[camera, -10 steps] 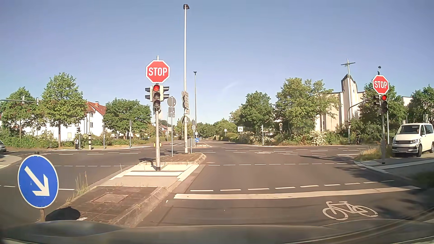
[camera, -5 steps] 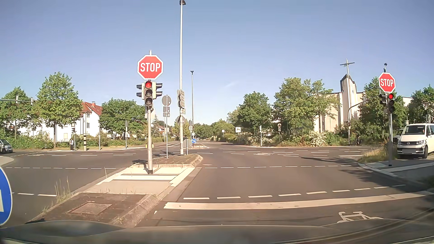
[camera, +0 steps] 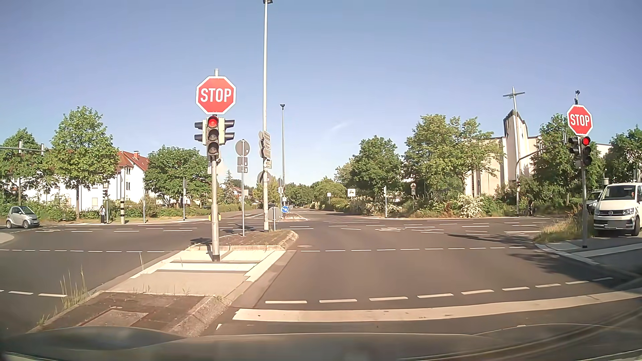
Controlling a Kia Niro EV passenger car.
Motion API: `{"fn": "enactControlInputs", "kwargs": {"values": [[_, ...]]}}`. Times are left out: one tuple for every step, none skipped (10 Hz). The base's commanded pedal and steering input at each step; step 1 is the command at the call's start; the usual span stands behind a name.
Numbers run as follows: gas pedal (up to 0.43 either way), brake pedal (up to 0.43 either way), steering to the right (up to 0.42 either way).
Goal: Follow the waypoints while adhering to traffic rules and regulations
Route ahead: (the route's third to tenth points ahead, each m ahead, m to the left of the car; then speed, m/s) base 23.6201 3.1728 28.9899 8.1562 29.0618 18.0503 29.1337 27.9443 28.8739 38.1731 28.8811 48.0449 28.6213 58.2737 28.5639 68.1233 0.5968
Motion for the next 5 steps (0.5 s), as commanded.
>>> {"fn": "enactControlInputs", "kwargs": {"values": [[0.000,0.213,0.019],[0.000,0.213,0.019],[0.000,0.213,0.019],[0.000,0.220,0.019],[0.000,0.213,0.019]]}}
